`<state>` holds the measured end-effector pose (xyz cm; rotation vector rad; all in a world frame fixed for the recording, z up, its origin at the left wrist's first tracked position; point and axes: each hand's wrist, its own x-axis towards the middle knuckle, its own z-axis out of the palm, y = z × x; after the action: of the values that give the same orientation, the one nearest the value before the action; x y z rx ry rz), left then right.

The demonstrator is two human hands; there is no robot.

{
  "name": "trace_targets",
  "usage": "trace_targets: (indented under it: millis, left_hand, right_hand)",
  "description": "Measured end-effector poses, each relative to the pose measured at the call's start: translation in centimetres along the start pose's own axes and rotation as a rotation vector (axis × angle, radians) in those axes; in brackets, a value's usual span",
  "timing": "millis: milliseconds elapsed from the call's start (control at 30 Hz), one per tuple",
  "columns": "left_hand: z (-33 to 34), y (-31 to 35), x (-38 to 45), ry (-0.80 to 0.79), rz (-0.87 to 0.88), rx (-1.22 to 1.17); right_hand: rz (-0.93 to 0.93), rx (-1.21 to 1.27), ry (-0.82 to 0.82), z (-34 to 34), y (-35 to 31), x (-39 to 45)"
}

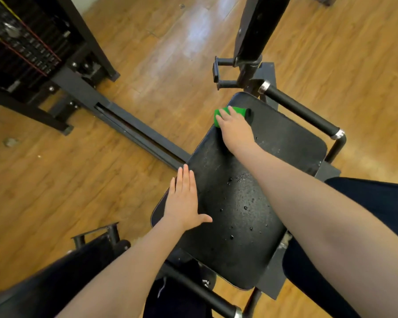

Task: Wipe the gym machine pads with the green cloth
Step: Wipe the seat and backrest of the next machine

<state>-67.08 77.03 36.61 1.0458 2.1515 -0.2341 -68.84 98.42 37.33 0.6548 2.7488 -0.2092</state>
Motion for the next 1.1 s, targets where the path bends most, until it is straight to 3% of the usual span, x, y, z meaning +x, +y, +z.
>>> trace_targets:
  millis: [400,633,867,1033,1100]
  left_hand:
    - [-0.6,1.3,0.1,-0.078,-0.082,0.037]
    - [-1.1,0.4,-0.1,-0.100,0.006,0.045]
    - [-1.8,-0.3,-0.7,-0.150,0.055,0.146]
    - [-1.6,0.4,-0.5,-0.139,0.012,0.148]
    - [-1.5,0.5,-0.4,-0.138,0.005,0.159]
  right_hand:
    - [0.142,-0.052,-0.080,2.8,7.1,-9.3]
    - [0.259,-0.137,-0.213,2.7,12.1,-15.5]
    - [0.289,-0.164,-0.264,2.2,12.1,-15.7]
    - [0.425,-0.206,-0.092,0.0,14.4,-14.3]
    - [0.483,-0.198,-0.119,0.0,15.7,-13.5]
